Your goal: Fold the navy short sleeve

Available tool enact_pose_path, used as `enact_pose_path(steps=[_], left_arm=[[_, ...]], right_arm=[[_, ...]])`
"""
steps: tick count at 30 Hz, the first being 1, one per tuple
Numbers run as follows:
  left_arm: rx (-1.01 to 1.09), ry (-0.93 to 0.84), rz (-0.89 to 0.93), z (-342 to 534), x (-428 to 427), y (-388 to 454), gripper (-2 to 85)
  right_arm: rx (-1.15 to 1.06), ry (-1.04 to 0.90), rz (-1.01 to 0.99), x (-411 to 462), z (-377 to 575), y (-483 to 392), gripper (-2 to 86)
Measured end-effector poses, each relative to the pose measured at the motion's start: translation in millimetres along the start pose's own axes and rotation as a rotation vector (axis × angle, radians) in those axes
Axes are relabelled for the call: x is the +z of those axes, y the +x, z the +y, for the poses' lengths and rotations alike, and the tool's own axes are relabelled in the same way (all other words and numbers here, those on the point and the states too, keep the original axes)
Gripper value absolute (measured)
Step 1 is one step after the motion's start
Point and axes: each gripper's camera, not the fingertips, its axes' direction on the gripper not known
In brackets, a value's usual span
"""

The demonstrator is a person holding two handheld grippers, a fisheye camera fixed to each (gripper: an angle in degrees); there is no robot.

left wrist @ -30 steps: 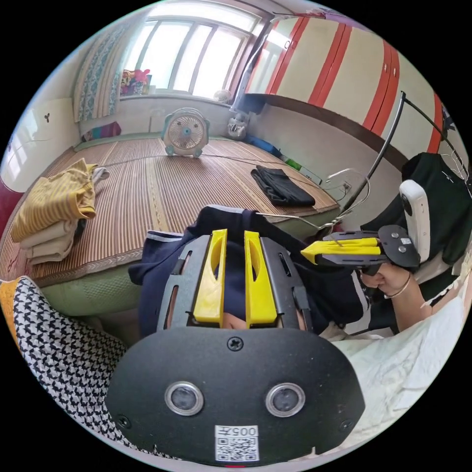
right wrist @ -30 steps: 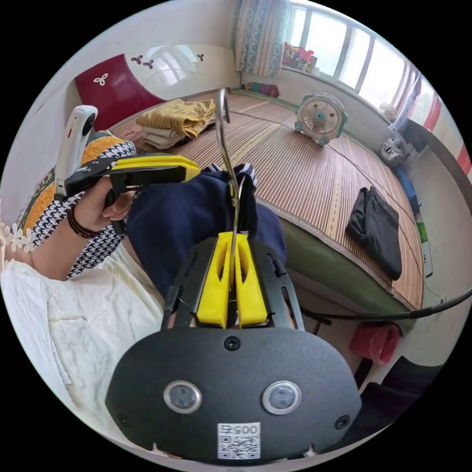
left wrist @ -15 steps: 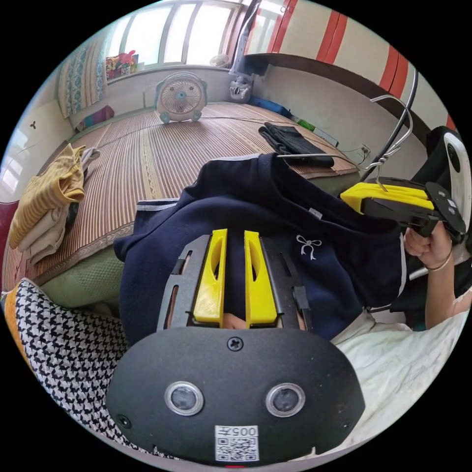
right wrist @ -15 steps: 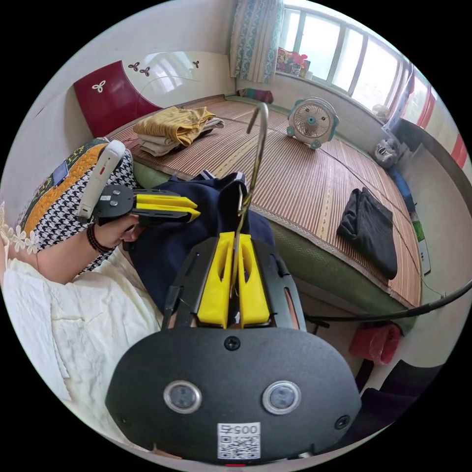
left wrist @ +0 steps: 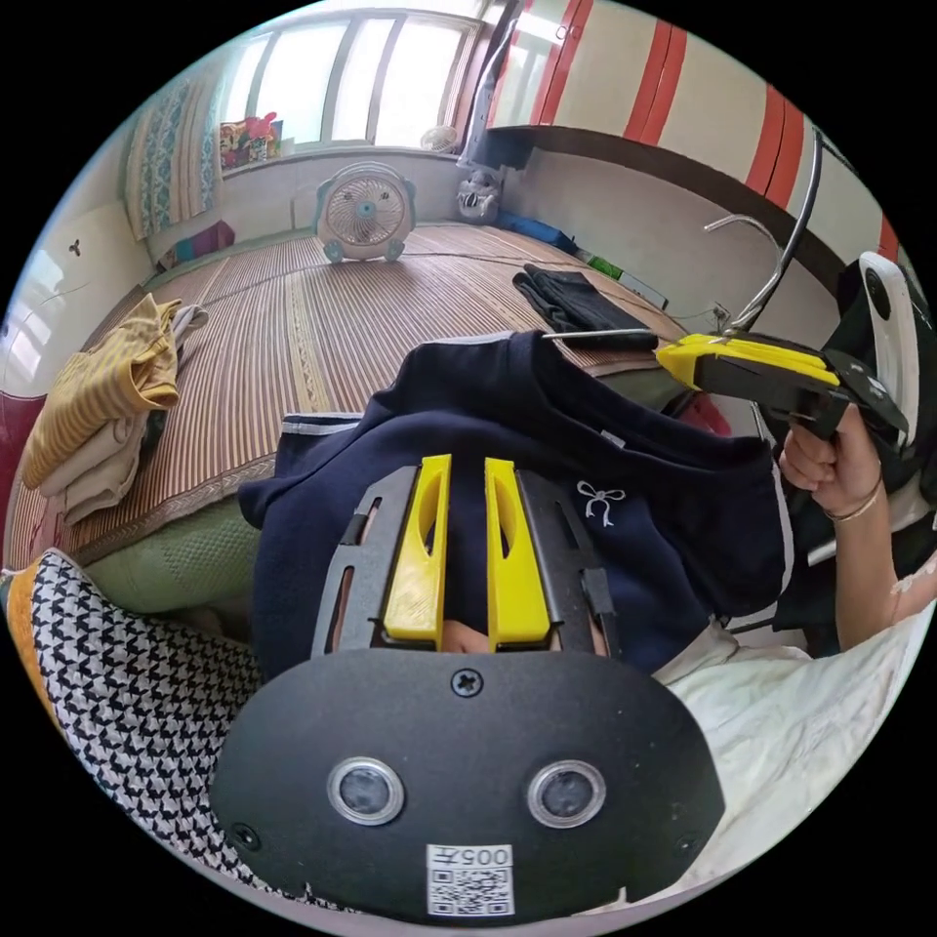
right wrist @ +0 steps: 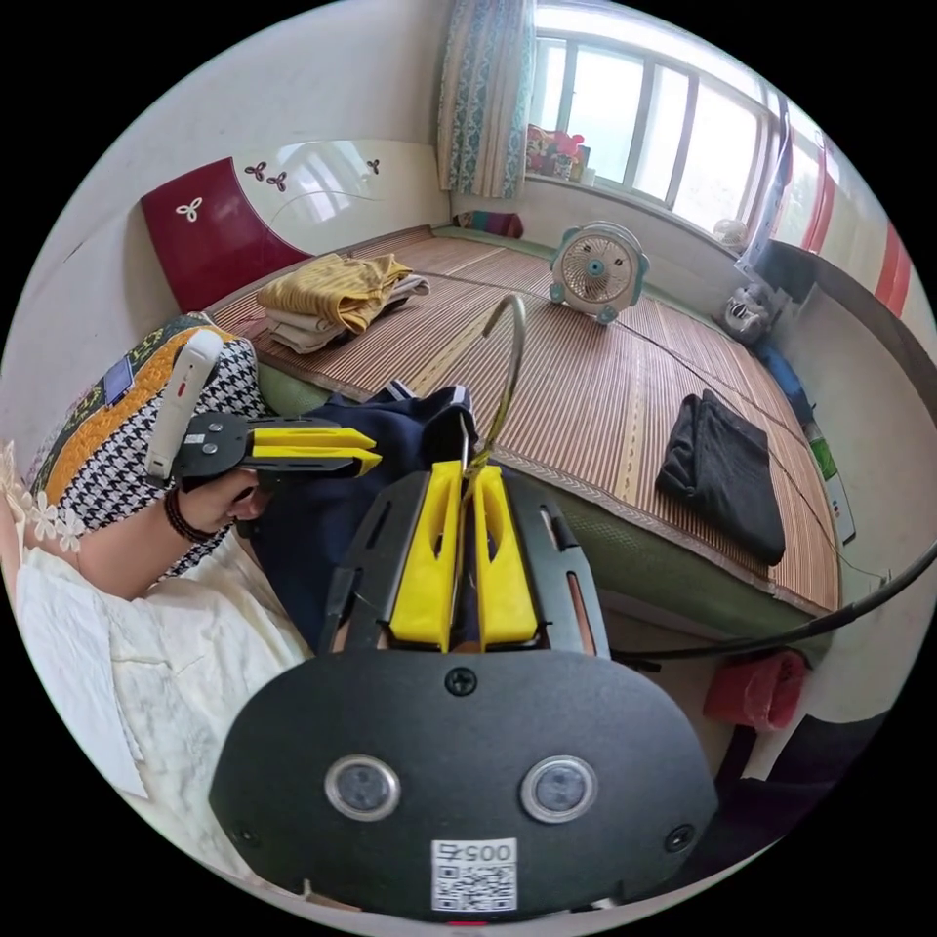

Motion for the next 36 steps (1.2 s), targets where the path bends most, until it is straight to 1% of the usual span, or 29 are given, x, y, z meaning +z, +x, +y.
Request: enact_pose_path(steps=[5, 9, 17, 26, 32, 36], left_arm=[[0.029, 0.1, 0.039, -0.4, -24.5, 2.6, 7.9], [0.064, 0.183, 0.108, -1.1, -34.7, 10.3, 9.3], [0.062, 0.19, 0.127, 4.9, -28.9, 14.8, 10.0], [0.021, 0.199, 0.034, 16.8, -36.0, 8.4, 9.2], [-0.039, 0.279, -0.087, 28.5, -50.0, 3.7, 7.0], [-0.092, 0.288, -0.147, 31.0, -52.3, -4.9, 6.4]], right_arm=[[-0.031, 0.02, -0.042, -6.3, 5.2, -15.8, -1.3], [-0.12, 0.048, 0.02, -15.1, 15.2, -42.9, -1.4], [-0.209, 0.067, 0.029, -31.3, 32.8, -70.4, -1.4], [-0.301, 0.082, 0.02, -44.1, 45.9, -93.8, -1.2], [-0.311, 0.112, -0.076, -55.0, 45.0, -100.3, -0.8], [-0.341, 0.117, -0.115, -58.0, 46.6, -106.0, -0.5]])
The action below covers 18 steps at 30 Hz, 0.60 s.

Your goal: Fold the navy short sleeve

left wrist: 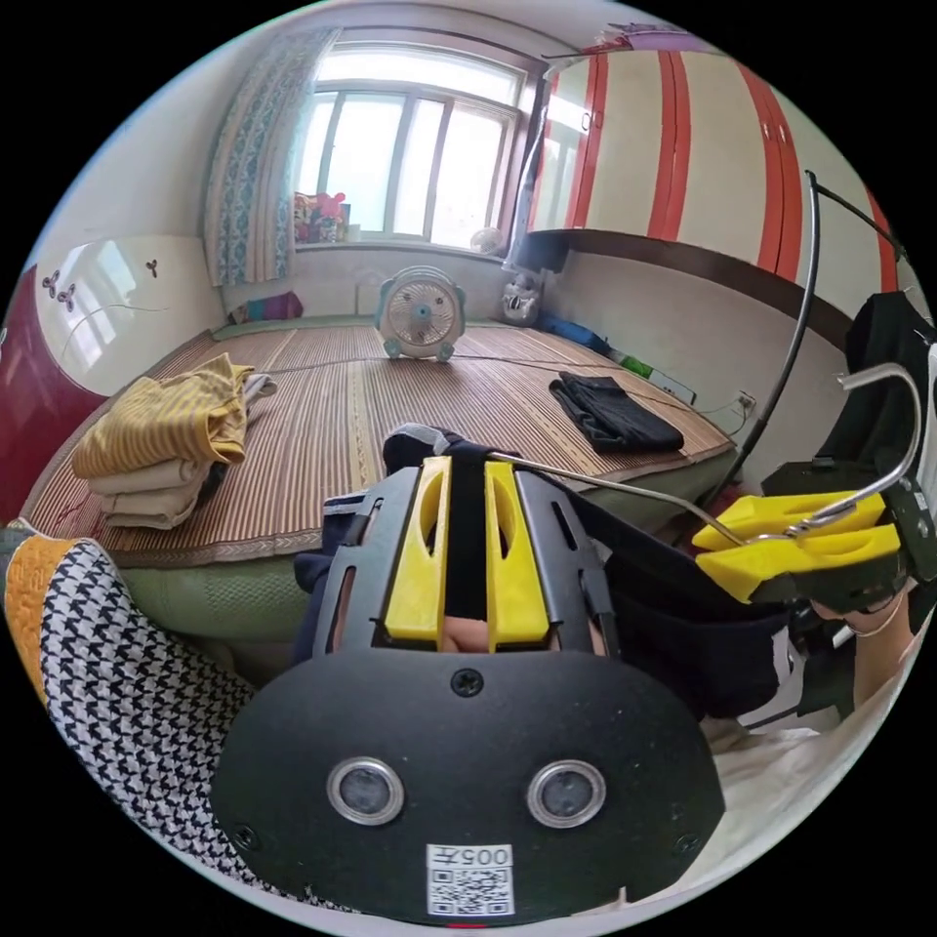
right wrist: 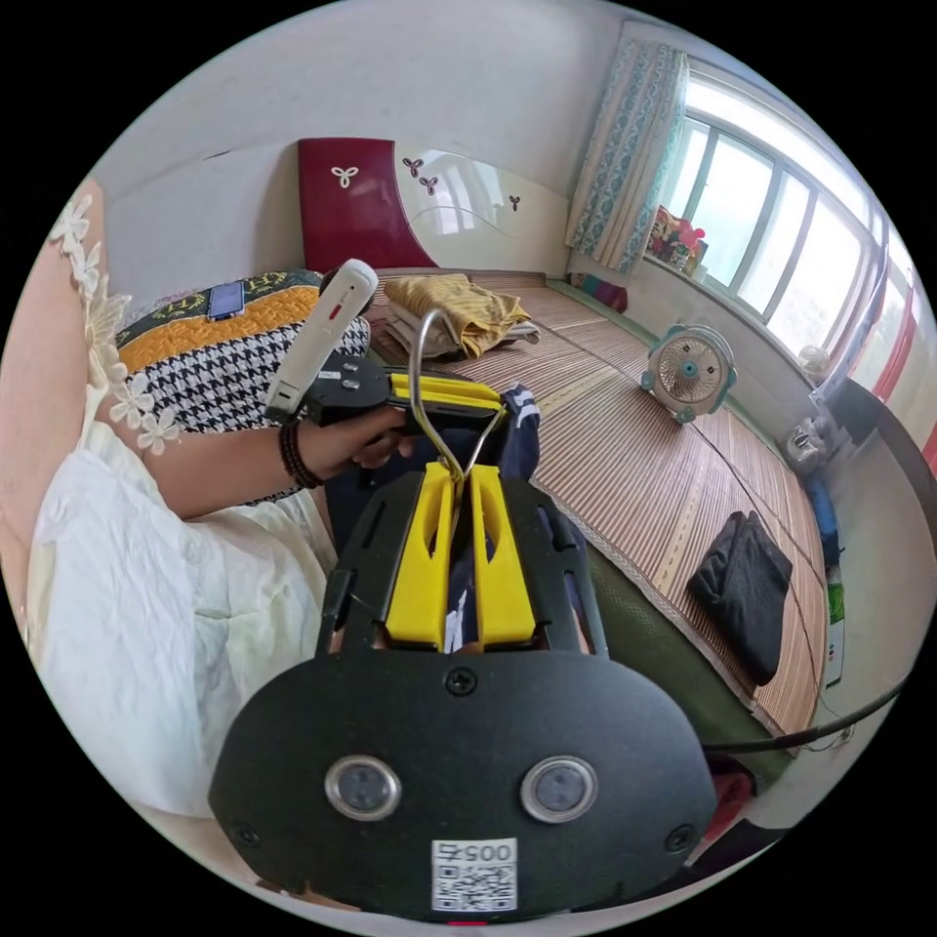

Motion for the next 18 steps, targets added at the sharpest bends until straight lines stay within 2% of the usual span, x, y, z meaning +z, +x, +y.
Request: enact_pose_path(steps=[3, 11, 18], left_arm=[[-0.048, -0.011, -0.078, -0.5, 1.6, -8.9, 5.4], [-0.123, -0.003, -0.108, -3.3, 5.3, -30.6, 2.5], [-0.103, 0.031, -0.148, -13.4, 7.3, -39.3, -0.2]], right_arm=[[-0.02, 0.0, -0.028, -1.9, 1.1, -4.1, -0.6], [-0.041, -0.015, -0.04, -6.4, 6.4, -9.4, -0.9], [-0.013, 0.023, -0.079, -18.7, 15.9, 2.3, -1.4]])
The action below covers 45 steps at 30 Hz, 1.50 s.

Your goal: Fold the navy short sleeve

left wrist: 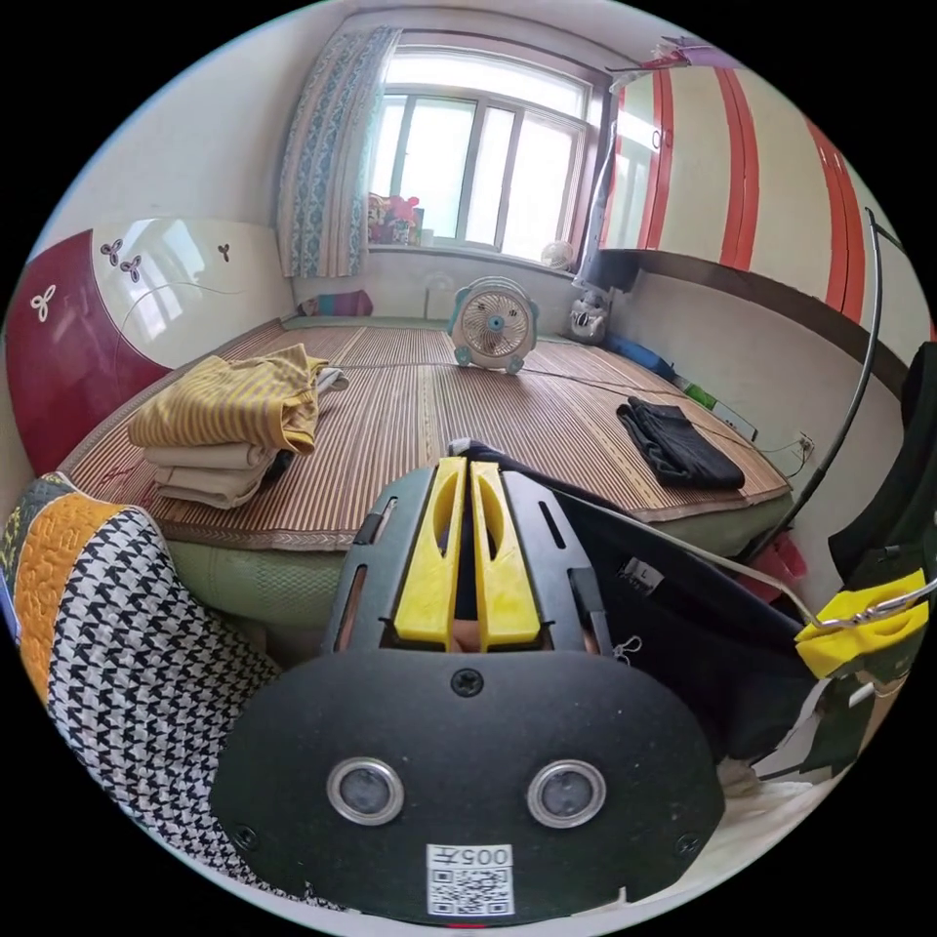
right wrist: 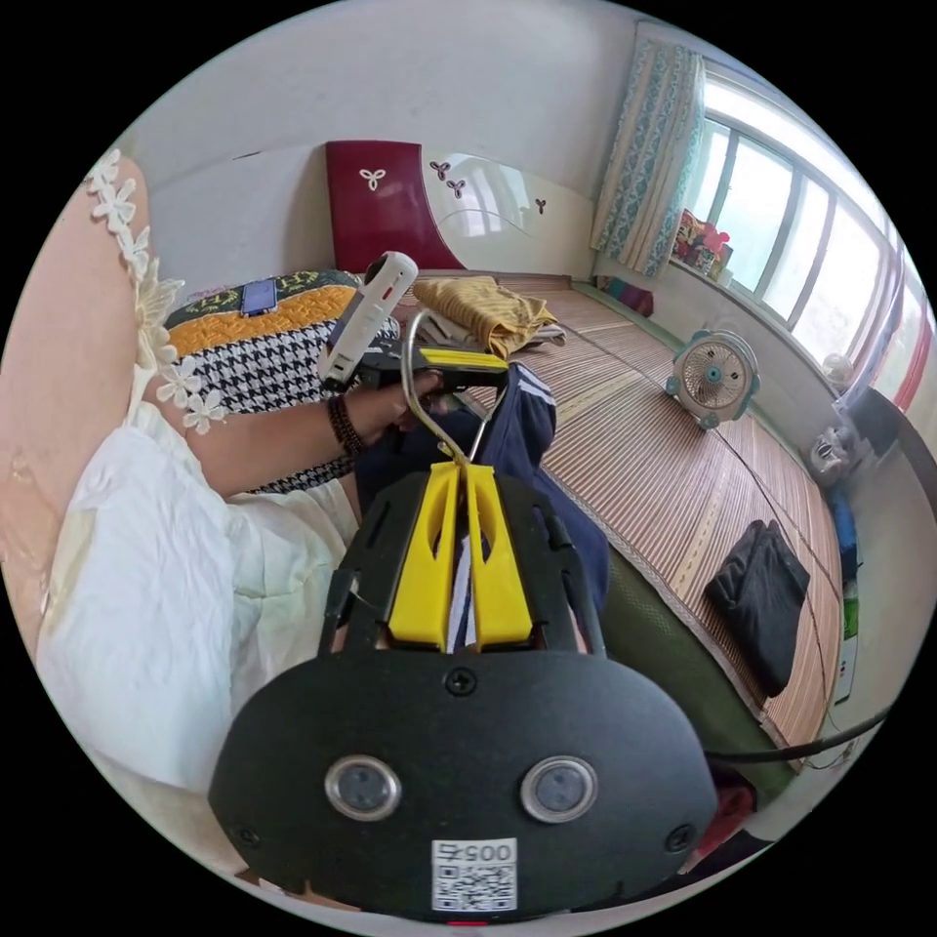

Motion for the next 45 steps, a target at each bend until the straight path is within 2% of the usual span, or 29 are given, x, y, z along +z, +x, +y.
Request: enact_pose_path(steps=[13, 19, 21, 24, 35, 45], left_arm=[[0.034, -0.007, 0.0, -14.1, 26.5, 6.0, -0.3], [0.058, -0.172, 0.118, -18.8, 67.4, 10.1, -0.4], [0.049, -0.33, 0.187, -21.0, 94.1, 9.0, -0.3], [0.018, -0.443, 0.222, -21.1, 117.3, 5.6, -0.1], [0.095, -0.533, 0.281, -33.4, 145.8, 18.7, 0.2], [0.132, -0.579, 0.322, -28.3, 152.8, 34.6, 0.2]], right_arm=[[0.052, 0.057, 0.033, -19.2, 20.0, 24.9, -1.6], [0.101, 0.008, 0.034, -10.1, 27.4, 41.1, -1.6], [0.103, -0.027, 0.036, -3.6, 29.5, 43.7, -1.6], [0.107, -0.056, 0.021, 5.0, 32.7, 46.3, -1.6], [0.194, -0.028, 0.03, 14.4, 36.1, 70.8, -1.6], [0.394, 0.004, 0.062, 22.5, 46.1, 104.5, -1.3]])
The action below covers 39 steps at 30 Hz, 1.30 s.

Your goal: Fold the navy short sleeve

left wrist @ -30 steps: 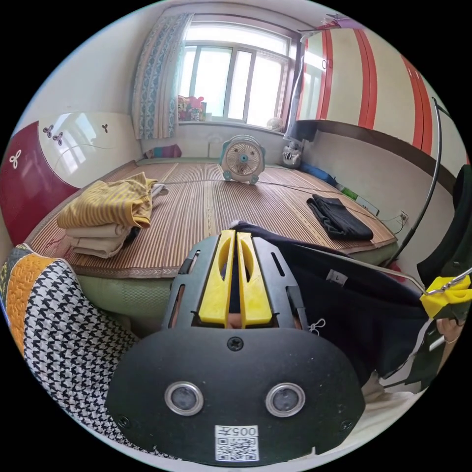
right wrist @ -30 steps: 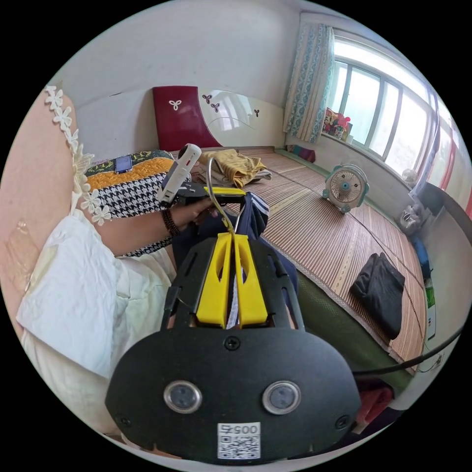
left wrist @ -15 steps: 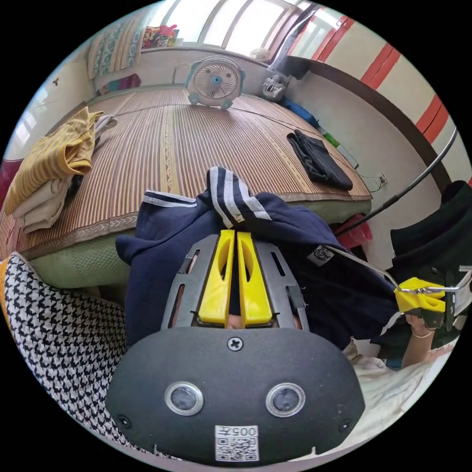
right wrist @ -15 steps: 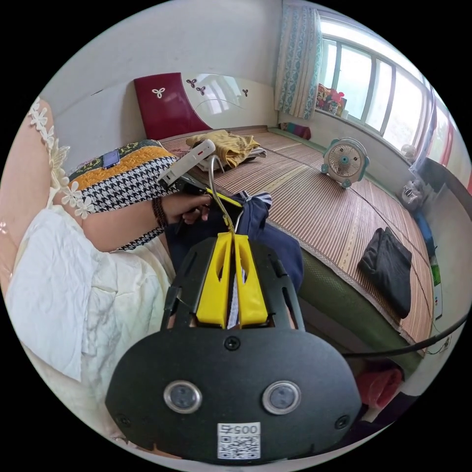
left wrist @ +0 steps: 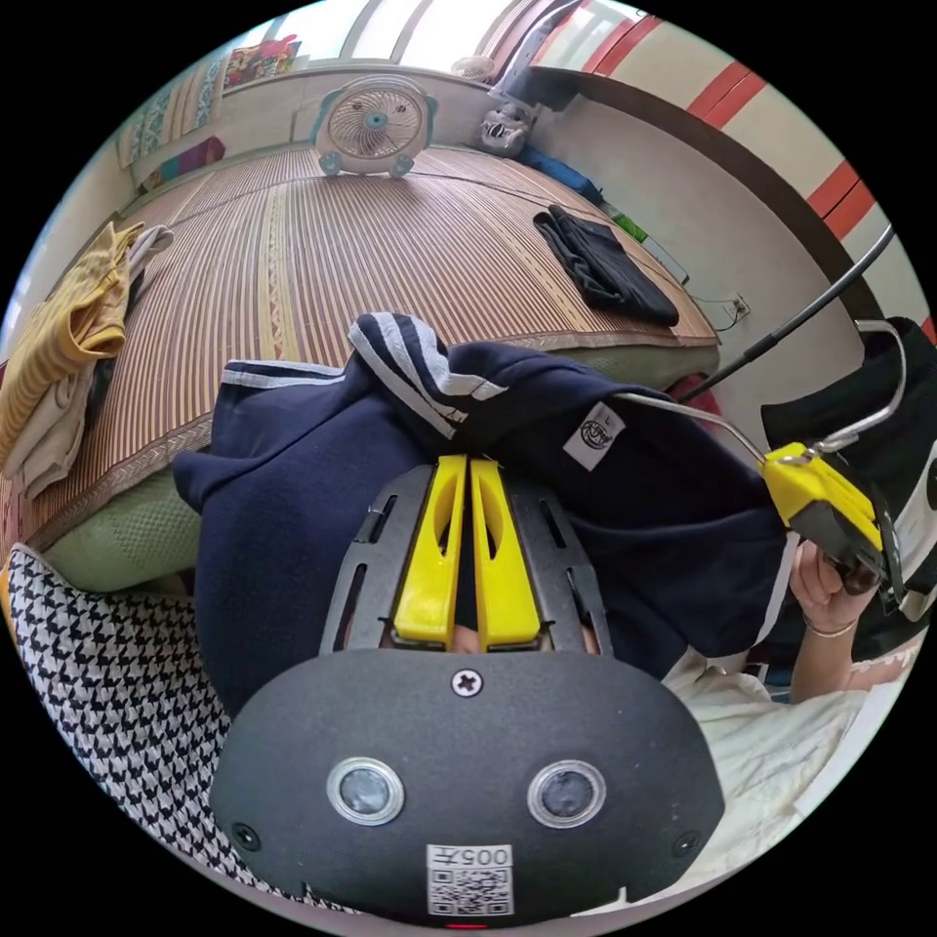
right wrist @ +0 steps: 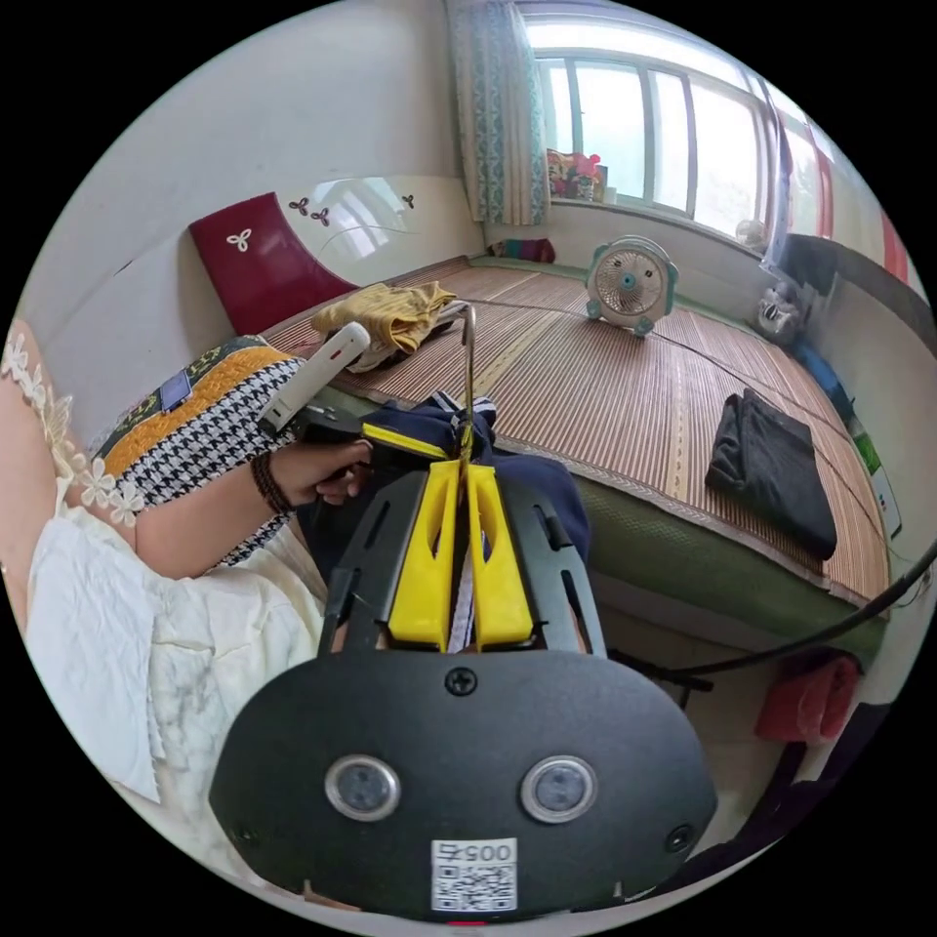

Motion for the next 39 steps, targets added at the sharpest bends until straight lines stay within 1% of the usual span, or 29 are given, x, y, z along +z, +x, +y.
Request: enact_pose_path(steps=[6, 11, 16, 19, 21, 23, 28, 33, 36, 39], left_arm=[[0.025, 0.009, 0.019, 5.8, -1.8, 6.6, 0.0], [0.053, 0.014, 0.043, 9.7, -5.4, 11.5, -0.1], [0.017, 0.055, 0.074, 16.5, -14.8, 6.3, -0.2], [-0.05, 0.249, 0.024, 30.6, -47.5, -0.4, -0.4], [-0.079, 0.423, -0.029, 42.6, -79.4, -1.0, -0.4], [-0.094, 0.489, -0.038, 46.7, -95.8, -0.6, -0.3], [-0.03, 0.477, -0.014, 48.8, -100.7, 15.8, 0.8], [0.012, 0.454, -0.069, 57.1, -93.4, 38.9, 8.4], [0.006, 0.434, -0.11, 57.2, -91.4, 44.1, 10.8], [0.006, 0.414, -0.151, 54.9, -86.5, 46.7, 10.1]], right_arm=[[0.062, 0.021, 0.008, 2.4, 3.4, 9.3, -1.1], [0.066, 0.022, 0.013, 5.3, 0.8, 9.4, -1.1], [0.033, 0.014, -0.062, 2.9, -2.0, 3.3, -1.4], [-0.056, -0.006, -0.054, -2.6, -0.3, -11.0, -1.4], [-0.114, -0.013, -0.058, -7.4, 1.7, -20.6, -1.5], [-0.168, -0.02, -0.06, -11.7, 3.5, -30.4, -1.5], [-0.221, -0.036, -0.022, -13.7, 5.6, -49.0, -1.5], [-0.229, -0.033, -0.025, -16.2, 9.5, -57.2, -1.5], [-0.243, -0.033, -0.029, -18.6, 13.1, -60.6, -1.5], [-0.279, -0.029, -0.047, -22.4, 17.1, -65.1, -1.5]])
